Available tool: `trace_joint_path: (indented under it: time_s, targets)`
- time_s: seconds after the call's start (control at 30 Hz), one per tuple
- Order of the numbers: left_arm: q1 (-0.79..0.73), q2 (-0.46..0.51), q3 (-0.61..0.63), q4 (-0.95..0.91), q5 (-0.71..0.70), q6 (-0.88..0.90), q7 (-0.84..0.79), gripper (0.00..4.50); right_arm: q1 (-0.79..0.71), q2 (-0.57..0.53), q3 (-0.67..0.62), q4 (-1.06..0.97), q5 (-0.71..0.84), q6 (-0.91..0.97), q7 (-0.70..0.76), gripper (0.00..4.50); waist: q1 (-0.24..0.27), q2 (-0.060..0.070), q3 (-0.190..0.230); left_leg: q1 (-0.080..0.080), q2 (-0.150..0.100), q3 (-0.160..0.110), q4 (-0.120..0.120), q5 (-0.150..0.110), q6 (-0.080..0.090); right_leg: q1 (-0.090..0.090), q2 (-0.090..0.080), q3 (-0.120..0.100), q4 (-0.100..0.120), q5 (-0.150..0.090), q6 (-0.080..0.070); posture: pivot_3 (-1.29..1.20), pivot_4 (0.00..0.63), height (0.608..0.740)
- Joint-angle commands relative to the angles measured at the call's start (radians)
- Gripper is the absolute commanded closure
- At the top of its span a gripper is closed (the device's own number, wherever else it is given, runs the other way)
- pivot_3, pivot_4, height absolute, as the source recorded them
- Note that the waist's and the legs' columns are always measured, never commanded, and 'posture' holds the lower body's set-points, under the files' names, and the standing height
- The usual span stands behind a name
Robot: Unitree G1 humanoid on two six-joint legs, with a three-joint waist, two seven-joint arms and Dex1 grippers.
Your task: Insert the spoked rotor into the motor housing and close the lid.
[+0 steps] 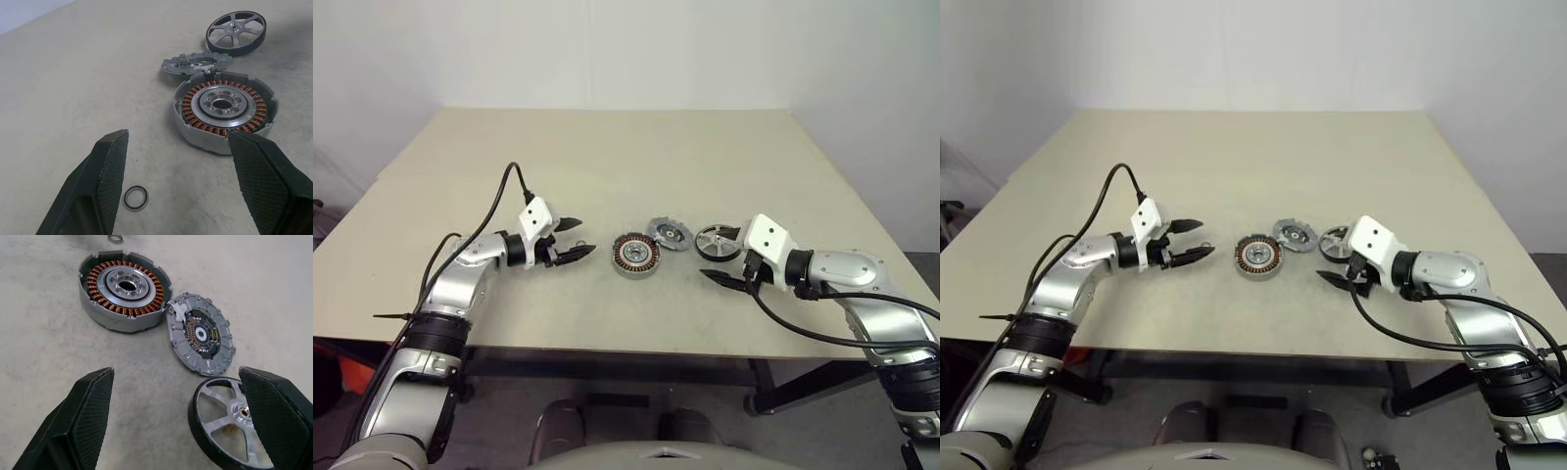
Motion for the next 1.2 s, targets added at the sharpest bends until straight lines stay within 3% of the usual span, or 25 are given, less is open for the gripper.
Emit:
trace_joint_path:
  time_s: [0.03,0.77,0.93,1.1,1.2]
  targets:
    - [-0.014,0.005,0.014,-0.033,-0.006,-0.006,0.006,1.11,-0.014,-0.003,-0.019,-0.029,0.004,-0.016,-0.006,0.31,0.0,0.0,0.0,0.0,0.0,0.0,0.0,0.0,0.0,0.0,0.0,0.0,0.0,0.0,0.0,0.0,0.0,0.74]
    - [-0.014,0.002,0.015,-0.032,-0.012,-0.004,-0.002,1.11,-0.062,0.012,-0.006,-0.002,-0.011,-0.011,-0.03,0.31,0.0,0.0,0.0,0.0,0.0,0.0,0.0,0.0,0.0,0.0,0.0,0.0,0.0,0.0,0.0,0.0,0.0,0.74]
    - [-0.001,-0.011,0.019,-0.072,-0.048,0.041,-0.013,1.11,-0.067,0.014,-0.017,-0.015,-0.001,-0.006,-0.034,0.31,0.0,0.0,0.0,0.0,0.0,0.0,0.001,0.0,0.0,0.0,0.0,0.0,0.0,0.0,0.0,0.0,0.0,0.74]
    - [-0.028,-0.077,0.116,-0.105,-0.211,0.191,0.031,1.11,-0.063,0.027,0.012,-0.03,-0.004,-0.005,-0.033,0.31,0.0,0.0,0.0,0.0,0.0,0.0,0.001,0.0,0.0,0.0,0.0,0.0,0.001,0.0,0.0,0.0,0.0,0.74]
    - [-0.008,-0.06,0.085,-0.079,-0.138,0.152,0.055,1.11,-0.064,0.027,0.015,-0.023,-0.016,-0.007,-0.04,0.31,-0.002,0.0,0.0,0.0,0.0,0.0,0.001,0.0,0.0,0.0,0.0,0.0,0.001,0.0,0.0,0.0,0.0,0.74]
